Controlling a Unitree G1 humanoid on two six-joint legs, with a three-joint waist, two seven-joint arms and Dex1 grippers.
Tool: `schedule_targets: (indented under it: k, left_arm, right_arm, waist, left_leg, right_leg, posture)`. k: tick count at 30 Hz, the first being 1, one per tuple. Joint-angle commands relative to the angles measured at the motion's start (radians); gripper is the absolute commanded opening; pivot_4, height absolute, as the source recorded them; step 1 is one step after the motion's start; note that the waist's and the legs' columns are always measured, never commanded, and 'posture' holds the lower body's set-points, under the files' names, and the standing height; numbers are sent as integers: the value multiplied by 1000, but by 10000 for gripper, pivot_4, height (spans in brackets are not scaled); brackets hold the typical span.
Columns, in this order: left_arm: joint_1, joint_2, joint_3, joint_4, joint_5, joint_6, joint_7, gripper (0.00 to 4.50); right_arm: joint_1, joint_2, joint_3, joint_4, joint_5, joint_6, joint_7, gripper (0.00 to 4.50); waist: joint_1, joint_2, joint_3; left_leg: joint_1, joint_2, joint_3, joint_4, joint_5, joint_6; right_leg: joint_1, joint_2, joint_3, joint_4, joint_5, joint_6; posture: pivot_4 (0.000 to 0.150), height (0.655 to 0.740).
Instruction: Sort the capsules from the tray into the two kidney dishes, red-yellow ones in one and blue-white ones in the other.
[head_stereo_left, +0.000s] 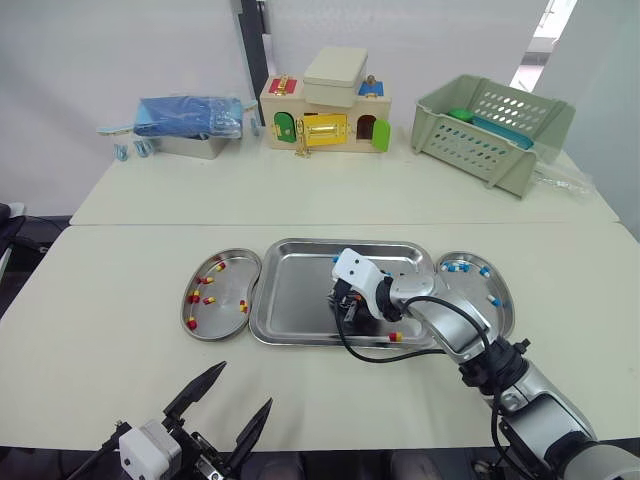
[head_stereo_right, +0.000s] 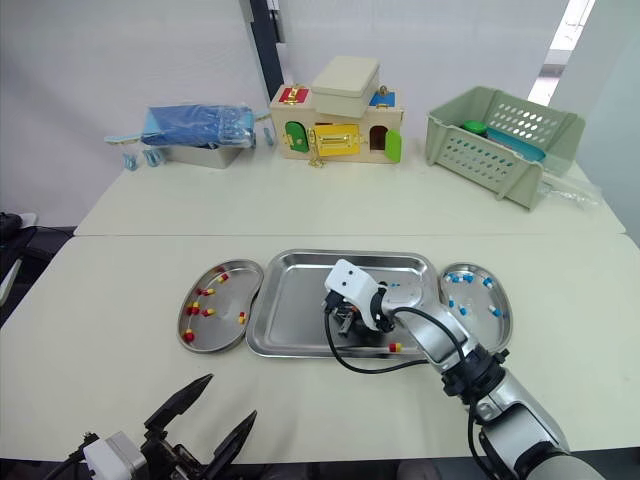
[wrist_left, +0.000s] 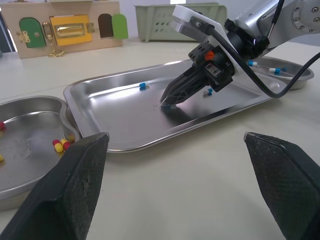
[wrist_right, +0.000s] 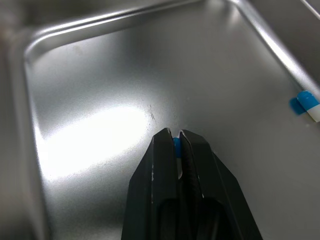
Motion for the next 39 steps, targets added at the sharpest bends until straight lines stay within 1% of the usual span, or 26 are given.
schedule_targets:
  k: [1, 9, 11, 15, 19, 24, 26, 30, 32, 34, 39]
  left_arm:
    - [20, 41, 25, -13, -33, -17, -43, 45000]
    - [-20, 110, 20, -22, -73, -2, -109, 45000]
    - [-47, 129, 5, -28, -79, 7, -130, 45000]
    - [-90, 174, -33, -44, -73, 34, -173, 45000]
    - [-133, 199, -56, -34, -87, 51, -211, 45000]
    - [-208, 235, -58, -38, -117, 96, -242, 45000]
    - [-232, 246, -54, -39, -126, 114, -251, 45000]
    - [-247, 257, -50, -38, -139, 138, -267, 45000]
    - [-252, 255, -51, -41, -139, 148, -265, 45000]
    - [-256, 250, -52, -48, -136, 157, -259, 45000]
    - [-252, 242, -54, -64, -129, 170, -249, 45000]
  right_arm:
    - [2, -5, -106, -94, 86, 46, 47, 630]
    - [17, -107, -268, -232, 216, 186, 94, 630]
    - [40, -157, -335, -281, 257, 222, 107, 630]
    - [129, -308, -473, -351, 306, 260, 127, 630]
    - [242, -439, -587, -370, 308, 223, 132, 630]
    - [388, -552, -687, -372, 296, 193, 134, 630]
    - [427, -576, -709, -368, 295, 182, 129, 630]
    - [464, -590, -696, -362, 290, 164, 112, 630]
    - [468, -590, -693, -363, 293, 159, 107, 6185]
    - [471, -591, -696, -363, 298, 156, 103, 10520]
    - [481, -599, -707, -352, 300, 142, 108, 24034]
  waist:
    - [2, 0, 0]
    - [5, 0, 0]
    - [5, 0, 0]
    - [18, 0, 0]
    - [26, 0, 0]
    - [23, 1, 0]
    - [26, 1, -1]
    - [18, 2, -1]
    - [18, 2, -1]
    - [19, 2, -1]
    - [23, 2, -1]
  left_leg:
    - [0, 0, 0, 0, 0, 0]
    - [-1, 0, 0, 0, 0, 0]
    - [-1, 0, 0, 0, 0, 0]
    - [-2, 0, 0, 0, 0, 0]
    - [-2, 0, 0, 0, 0, 0]
    - [-1, 0, 1, 0, 0, 0]
    - [-1, 0, 0, 0, 0, 0]
    - [0, 0, 1, 0, 0, 0]
    - [0, 0, 1, 0, 0, 0]
    - [0, 0, 1, 0, 0, 0]
    - [0, 0, 1, 0, 0, 0]
  right_leg:
    - [0, 0, 0, 0, 0, 0]
    - [0, 0, 0, 0, 0, 0]
    - [0, 0, -1, 0, 0, 0]
    - [0, 0, -1, -1, 0, 0]
    - [0, 0, -1, -1, 0, 0]
    - [1, 0, 0, -1, 0, 0]
    - [2, 0, -1, -1, 0, 0]
    - [2, 0, 0, -1, 0, 0]
    - [2, 0, 0, -1, 0, 0]
    - [2, 0, 0, -1, 0, 0]
    - [3, 0, -1, -1, 0, 0]
  posture:
    - [1500, 7400]
    - [1500, 7400]
    - [1500, 7400]
    - [1500, 7400]
    - [1500, 7400]
    - [1500, 7400]
    - [1500, 7400]
    - [1500, 7400]
    - [1500, 7400]
    - [1500, 7400]
    - [1500, 7400]
